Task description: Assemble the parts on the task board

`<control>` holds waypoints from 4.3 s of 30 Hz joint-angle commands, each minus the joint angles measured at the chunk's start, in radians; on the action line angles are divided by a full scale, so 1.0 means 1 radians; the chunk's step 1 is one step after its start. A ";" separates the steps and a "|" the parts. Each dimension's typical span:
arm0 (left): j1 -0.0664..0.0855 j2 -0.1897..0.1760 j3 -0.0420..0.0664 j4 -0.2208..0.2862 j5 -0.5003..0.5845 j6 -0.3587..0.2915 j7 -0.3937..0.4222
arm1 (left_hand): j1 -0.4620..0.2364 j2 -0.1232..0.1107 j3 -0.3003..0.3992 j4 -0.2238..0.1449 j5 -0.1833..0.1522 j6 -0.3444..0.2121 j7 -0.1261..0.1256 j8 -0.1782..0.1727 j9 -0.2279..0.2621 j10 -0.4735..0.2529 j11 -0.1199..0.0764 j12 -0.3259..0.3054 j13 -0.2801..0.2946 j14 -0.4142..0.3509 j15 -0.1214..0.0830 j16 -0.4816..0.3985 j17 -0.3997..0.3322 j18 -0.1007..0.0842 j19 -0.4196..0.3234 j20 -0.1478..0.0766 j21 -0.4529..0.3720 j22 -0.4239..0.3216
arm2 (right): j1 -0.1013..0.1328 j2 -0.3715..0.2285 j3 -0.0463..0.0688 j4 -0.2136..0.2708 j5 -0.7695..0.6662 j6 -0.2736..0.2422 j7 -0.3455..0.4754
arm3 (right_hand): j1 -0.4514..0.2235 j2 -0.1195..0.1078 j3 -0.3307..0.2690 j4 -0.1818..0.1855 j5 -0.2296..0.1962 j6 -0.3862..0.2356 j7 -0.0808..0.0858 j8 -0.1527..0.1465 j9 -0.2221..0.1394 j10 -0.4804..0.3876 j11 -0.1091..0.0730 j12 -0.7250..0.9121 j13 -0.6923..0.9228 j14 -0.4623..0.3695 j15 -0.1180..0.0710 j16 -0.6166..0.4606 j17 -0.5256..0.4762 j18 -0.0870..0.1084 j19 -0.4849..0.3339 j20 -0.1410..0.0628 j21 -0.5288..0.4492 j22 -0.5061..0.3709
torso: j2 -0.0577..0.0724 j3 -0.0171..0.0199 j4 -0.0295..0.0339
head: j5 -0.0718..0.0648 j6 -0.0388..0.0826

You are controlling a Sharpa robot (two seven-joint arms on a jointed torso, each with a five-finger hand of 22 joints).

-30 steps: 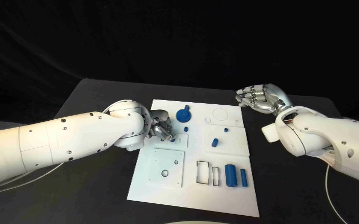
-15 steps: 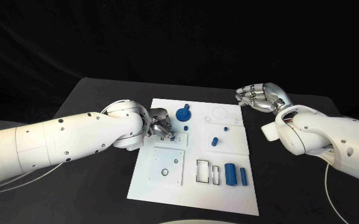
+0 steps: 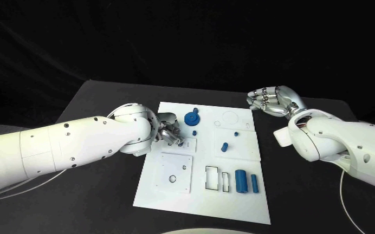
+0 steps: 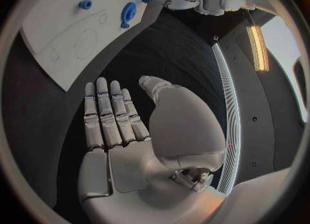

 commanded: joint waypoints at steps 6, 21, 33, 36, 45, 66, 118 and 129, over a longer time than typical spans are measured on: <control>-0.006 0.004 0.000 0.000 -0.047 0.039 0.005 | -0.010 0.003 0.222 -0.217 0.004 0.013 -0.011 0.007 -0.001 0.006 -0.001 0.000 -0.004 0.058 -0.009 0.005 0.093 -0.011 0.007 0.002 0.007 0.001 | -0.001 -0.001 0.000 0.001 -0.009 0.013 0.001 | -0.011 0.001 -0.003 0.003 0.005 0.007 0.058 -0.004 -0.001 -0.001 0.007 0.006 -0.001 0.005 0.001 -0.005 -0.002 0.012 0.004 -0.001 -0.005 -0.002 | 0.000 0.0005 0.0001 | 0.006 -0.002; -0.011 0.001 0.000 0.008 -0.052 0.069 0.002 | -0.016 0.001 0.232 -0.224 0.004 0.014 -0.012 0.010 -0.004 0.007 -0.002 0.002 -0.001 0.058 -0.010 0.006 0.093 -0.011 0.007 0.001 0.008 0.002 | -0.001 -0.002 0.000 -0.001 -0.002 0.019 0.001 | -0.013 0.002 -0.003 0.005 0.008 0.008 0.058 -0.003 -0.001 0.000 0.006 0.007 -0.002 0.006 0.001 -0.006 -0.003 0.012 0.004 -0.001 -0.005 -0.003 | 0.000 0.0008 -0.0001 | 0.010 -0.005; -0.012 -0.004 0.000 0.011 -0.029 0.059 0.001 | -0.025 0.000 0.245 -0.232 0.007 0.017 -0.013 0.015 -0.008 0.012 -0.003 0.007 0.003 0.058 -0.011 0.005 0.093 -0.011 0.008 0.000 0.010 0.004 | -0.001 -0.003 0.000 -0.002 -0.001 0.019 -0.001 | -0.015 0.004 -0.003 0.006 0.011 0.008 0.058 -0.003 -0.002 0.000 0.006 0.007 -0.003 0.006 0.001 -0.008 -0.003 0.012 0.004 -0.001 -0.005 -0.005 | 0.000 0.0004 0.0001 | 0.008 -0.009; -0.012 -0.005 0.000 0.012 -0.023 0.057 0.001 | -0.027 0.000 0.247 -0.233 0.007 0.017 -0.013 0.016 -0.009 0.012 -0.003 0.007 0.003 0.058 -0.011 0.006 0.094 -0.012 0.009 0.000 0.011 0.006 | -0.001 -0.003 0.000 -0.001 -0.001 0.019 -0.001 | -0.015 0.004 -0.003 0.006 0.011 0.008 0.058 -0.003 -0.002 0.000 0.006 0.007 -0.003 0.006 0.001 -0.008 -0.003 0.012 0.004 -0.001 -0.005 -0.005 | 0.001 0.0005 0.0003 | 0.010 -0.008; -0.012 -0.006 0.001 0.008 0.004 0.046 0.001 | -0.031 0.001 0.254 -0.237 0.008 0.018 -0.013 0.020 -0.010 0.013 -0.004 0.008 0.004 0.058 -0.012 0.006 0.094 -0.012 0.010 -0.001 0.012 0.007 | -0.001 -0.002 0.000 -0.003 0.008 0.021 -0.004 | -0.016 0.005 -0.003 0.007 0.013 0.007 0.058 -0.004 -0.002 -0.001 0.006 0.008 -0.003 0.006 0.001 -0.009 -0.004 0.012 0.004 -0.001 -0.005 -0.006 | 0.000 0.0007 -0.0005 | 0.006 -0.016; -0.012 0.003 0.004 -0.009 0.047 0.045 0.002 | -0.070 0.004 0.250 -0.229 0.000 0.021 -0.017 0.032 -0.018 0.028 -0.005 0.024 0.024 0.059 -0.012 0.006 0.093 -0.013 0.011 -0.001 0.013 0.011 | -0.001 -0.003 0.000 -0.002 0.013 0.021 -0.005 | -0.016 0.008 -0.001 0.007 0.018 0.006 0.058 -0.004 -0.003 -0.002 0.007 0.008 -0.004 0.005 0.001 -0.012 -0.006 0.011 0.003 -0.001 -0.006 -0.009 | 0.000 0.0018 -0.0005 | 0.003 -0.017; -0.011 0.010 0.004 -0.033 0.059 0.050 0.003 | -0.203 0.006 -0.014 -0.028 -0.013 0.052 -0.040 0.053 -0.096 0.040 -0.020 0.043 0.042 0.059 -0.023 0.005 0.094 -0.016 0.021 0.003 0.003 0.019 | -0.001 -0.005 0.000 -0.001 0.009 0.027 -0.009 | -0.018 0.007 -0.002 0.006 0.019 0.007 0.058 -0.004 -0.004 -0.002 0.007 0.009 -0.005 0.003 0.002 -0.016 -0.008 0.011 -0.001 0.000 -0.007 -0.014 | 0.000 0.0009 -0.0001 | -0.001 -0.017; -0.011 0.011 0.004 -0.034 0.059 0.050 0.003 | -0.194 0.000 -0.076 0.005 -0.014 0.055 -0.041 0.054 -0.109 0.041 -0.021 0.044 0.043 0.060 -0.024 0.006 0.094 -0.016 0.022 0.002 0.003 0.021 | -0.001 -0.006 0.000 -0.001 0.009 0.028 -0.009 | -0.020 0.006 -0.003 0.007 0.020 0.007 0.059 -0.004 -0.004 -0.002 0.007 0.010 -0.005 0.003 0.003 -0.017 -0.008 0.011 -0.002 0.000 -0.007 -0.015 | 0.000 0.0009 -0.0003 | -0.001 -0.017</control>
